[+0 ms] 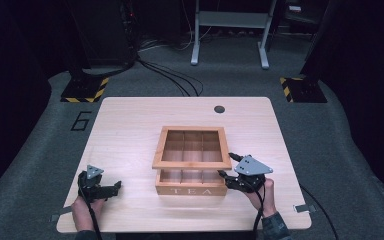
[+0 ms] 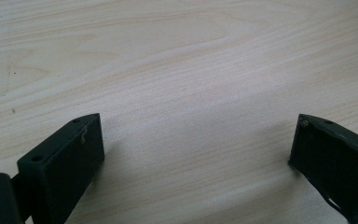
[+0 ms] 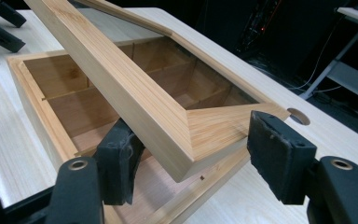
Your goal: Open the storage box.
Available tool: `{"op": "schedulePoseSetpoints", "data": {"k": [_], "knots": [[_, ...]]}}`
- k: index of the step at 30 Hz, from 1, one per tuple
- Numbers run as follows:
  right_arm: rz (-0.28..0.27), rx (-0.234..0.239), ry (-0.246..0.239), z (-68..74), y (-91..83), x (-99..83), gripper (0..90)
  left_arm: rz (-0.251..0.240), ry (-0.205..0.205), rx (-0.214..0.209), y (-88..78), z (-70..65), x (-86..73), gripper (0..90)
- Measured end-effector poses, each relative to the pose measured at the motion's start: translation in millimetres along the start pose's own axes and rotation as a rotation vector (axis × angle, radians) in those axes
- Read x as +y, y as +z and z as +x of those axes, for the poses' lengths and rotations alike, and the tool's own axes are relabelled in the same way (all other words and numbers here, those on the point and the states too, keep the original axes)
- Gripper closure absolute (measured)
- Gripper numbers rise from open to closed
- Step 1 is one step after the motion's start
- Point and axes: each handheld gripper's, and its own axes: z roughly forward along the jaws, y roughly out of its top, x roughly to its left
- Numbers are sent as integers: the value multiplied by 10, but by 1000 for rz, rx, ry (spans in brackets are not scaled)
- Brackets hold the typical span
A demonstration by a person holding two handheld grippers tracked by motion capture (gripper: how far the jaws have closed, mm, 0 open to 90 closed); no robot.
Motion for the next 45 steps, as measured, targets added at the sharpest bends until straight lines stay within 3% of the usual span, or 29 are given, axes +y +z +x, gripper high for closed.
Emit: {"op": "schedulePoseSetpoints", "data": {"k": [17, 21, 31, 45], "knots": [[-29, -10, -11, -130, -30, 194, 426, 0, -1, 0, 0, 0, 0, 26], [-37, -3, -7, -169, -29, 233, 428, 0, -2, 0, 1, -1, 0, 26], [-36, 34, -46, -218, 46, 349, 446, 0, -2, 0, 0, 0, 0, 26], [-35, 48, -39, -269, 80, 407, 461, 0, -1, 0, 0, 0, 0, 26]]}}
